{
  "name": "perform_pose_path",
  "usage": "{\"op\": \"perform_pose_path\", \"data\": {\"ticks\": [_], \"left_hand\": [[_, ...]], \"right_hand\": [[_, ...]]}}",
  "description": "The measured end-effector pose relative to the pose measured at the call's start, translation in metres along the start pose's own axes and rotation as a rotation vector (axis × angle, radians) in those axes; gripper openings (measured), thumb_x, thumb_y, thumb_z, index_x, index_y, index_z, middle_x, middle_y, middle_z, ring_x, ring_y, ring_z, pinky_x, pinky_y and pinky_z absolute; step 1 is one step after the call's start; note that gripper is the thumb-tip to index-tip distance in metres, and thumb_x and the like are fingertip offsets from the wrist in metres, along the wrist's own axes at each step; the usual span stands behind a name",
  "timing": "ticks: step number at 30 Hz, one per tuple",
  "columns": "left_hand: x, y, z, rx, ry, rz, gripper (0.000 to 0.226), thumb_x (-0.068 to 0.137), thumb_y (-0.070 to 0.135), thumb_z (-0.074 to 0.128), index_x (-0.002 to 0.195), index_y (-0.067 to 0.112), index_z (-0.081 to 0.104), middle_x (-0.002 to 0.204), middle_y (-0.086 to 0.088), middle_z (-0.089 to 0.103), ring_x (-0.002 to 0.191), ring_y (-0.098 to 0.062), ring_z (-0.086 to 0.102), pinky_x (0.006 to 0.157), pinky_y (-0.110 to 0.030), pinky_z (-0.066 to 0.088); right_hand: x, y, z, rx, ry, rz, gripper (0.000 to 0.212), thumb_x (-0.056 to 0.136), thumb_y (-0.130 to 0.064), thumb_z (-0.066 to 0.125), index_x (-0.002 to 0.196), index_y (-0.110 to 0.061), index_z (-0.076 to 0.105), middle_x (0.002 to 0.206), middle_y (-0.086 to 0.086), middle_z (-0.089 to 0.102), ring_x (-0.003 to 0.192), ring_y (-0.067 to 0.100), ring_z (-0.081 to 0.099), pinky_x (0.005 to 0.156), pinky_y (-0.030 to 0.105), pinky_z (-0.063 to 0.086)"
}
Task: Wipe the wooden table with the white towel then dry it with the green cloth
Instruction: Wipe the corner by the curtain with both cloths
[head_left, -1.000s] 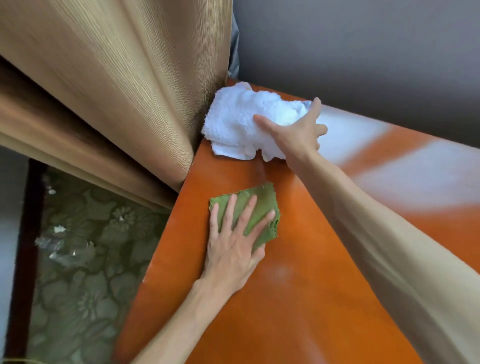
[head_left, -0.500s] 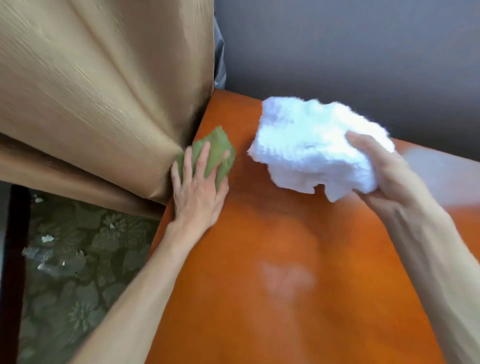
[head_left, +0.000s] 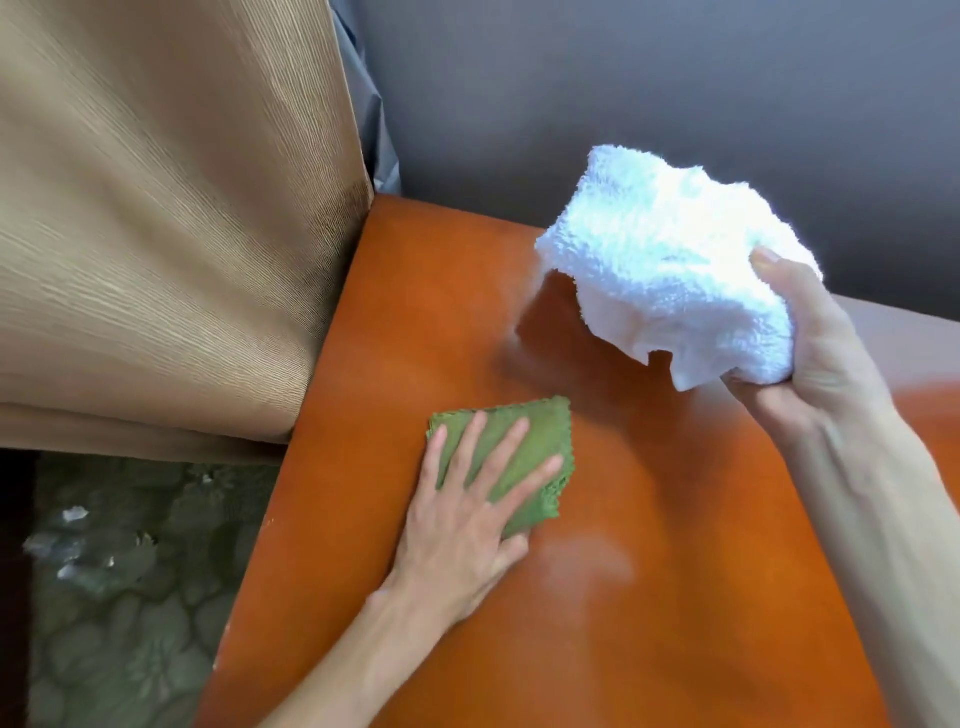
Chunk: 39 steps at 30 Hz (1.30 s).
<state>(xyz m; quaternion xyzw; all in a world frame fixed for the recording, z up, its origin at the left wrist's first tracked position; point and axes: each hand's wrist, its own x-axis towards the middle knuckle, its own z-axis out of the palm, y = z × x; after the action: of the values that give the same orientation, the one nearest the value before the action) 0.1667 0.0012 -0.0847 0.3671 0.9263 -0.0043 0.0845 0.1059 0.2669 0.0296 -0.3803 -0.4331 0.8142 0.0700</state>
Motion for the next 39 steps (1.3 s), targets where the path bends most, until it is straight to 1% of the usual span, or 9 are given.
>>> {"op": "perform_pose_path", "data": {"ticks": [10,14,20,26,29,33,35,37,39], "left_hand": [[0.157,-0.106,-0.034,-0.132,0.105,-0.440,0.063,0.095,0.045,0.020,0.147,0.020,0.048,0.163,-0.010,0.028,0.147,-0.044,0.023,0.118,-0.063,0.012],[0.191,-0.070,-0.043,-0.048,0.033,-0.305,0.067,0.092,0.047,0.015,0.150,0.029,0.041,0.165,-0.007,0.021,0.150,-0.043,0.013,0.118,-0.065,0.007],[0.096,-0.006,-0.026,-0.015,0.007,0.075,0.066,0.085,0.048,0.036,0.150,0.039,0.038,0.161,-0.009,0.032,0.147,-0.047,0.022,0.117,-0.067,0.013],[-0.046,0.008,0.004,0.004,-0.099,0.009,0.098,0.061,0.053,0.049,0.156,0.043,0.023,0.165,-0.005,0.021,0.149,-0.041,0.017,0.115,-0.064,0.013],[-0.093,0.011,0.019,0.053,-0.089,-0.026,0.097,0.069,0.063,0.057,0.156,0.044,0.021,0.163,-0.005,0.021,0.146,-0.041,0.023,0.116,-0.061,0.015],[-0.113,0.015,0.024,0.050,-0.034,-0.125,0.098,0.074,0.094,0.039,0.156,0.045,0.018,0.161,-0.002,0.024,0.144,-0.036,0.025,0.116,-0.057,0.017],[-0.109,0.011,0.024,0.031,-0.025,-0.119,0.089,0.080,0.088,0.037,0.156,0.045,0.019,0.162,-0.002,0.023,0.146,-0.036,0.023,0.116,-0.057,0.017],[-0.104,0.004,0.023,0.004,-0.011,-0.116,0.073,0.087,0.060,0.040,0.156,0.045,0.020,0.163,-0.002,0.021,0.148,-0.037,0.020,0.116,-0.059,0.015],[-0.096,-0.006,0.020,-0.064,-0.022,-0.165,0.087,0.072,0.047,0.049,0.155,0.046,0.023,0.164,-0.001,0.023,0.147,-0.038,0.023,0.118,-0.058,0.012]], "right_hand": [[0.004,-0.016,-0.003,0.052,-0.042,-0.022,0.018,0.098,-0.020,0.057,0.115,-0.019,0.064,0.121,-0.001,0.072,0.102,0.016,0.071,0.070,0.024,0.057],[0.000,-0.022,-0.004,0.068,-0.033,-0.029,0.022,0.099,-0.020,0.056,0.120,-0.018,0.063,0.119,-0.001,0.073,0.102,0.016,0.071,0.069,0.024,0.057],[0.004,-0.012,0.007,0.013,-0.049,-0.033,0.027,0.098,-0.016,0.056,0.124,-0.014,0.063,0.112,0.000,0.075,0.101,0.016,0.072,0.072,0.025,0.057],[0.019,0.041,0.045,-0.109,-0.077,-0.043,0.058,0.081,-0.009,0.078,0.135,-0.004,0.057,0.125,0.018,0.069,0.113,0.037,0.068,0.084,0.045,0.061],[0.023,0.067,0.076,-0.239,-0.104,-0.072,0.084,0.063,-0.024,0.090,0.139,-0.016,0.053,0.125,0.013,0.069,0.109,0.032,0.070,0.090,0.052,0.059],[0.036,0.099,0.101,-0.360,-0.103,-0.114,0.096,0.058,-0.036,0.091,0.142,-0.025,0.046,0.130,0.004,0.066,0.113,0.022,0.069,0.093,0.050,0.058],[0.043,0.106,0.105,-0.457,-0.074,-0.207,0.092,0.061,-0.042,0.090,0.141,-0.028,0.045,0.135,-0.002,0.061,0.120,0.019,0.063,0.098,0.048,0.056],[0.048,0.107,0.106,-0.586,-0.043,-0.304,0.087,0.065,-0.045,0.086,0.140,-0.028,0.044,0.136,-0.007,0.057,0.125,0.015,0.058,0.102,0.045,0.052],[0.049,0.104,0.104,-0.684,-0.045,-0.334,0.085,0.068,-0.047,0.082,0.141,-0.029,0.041,0.137,-0.008,0.054,0.127,0.012,0.053,0.105,0.043,0.049]]}}
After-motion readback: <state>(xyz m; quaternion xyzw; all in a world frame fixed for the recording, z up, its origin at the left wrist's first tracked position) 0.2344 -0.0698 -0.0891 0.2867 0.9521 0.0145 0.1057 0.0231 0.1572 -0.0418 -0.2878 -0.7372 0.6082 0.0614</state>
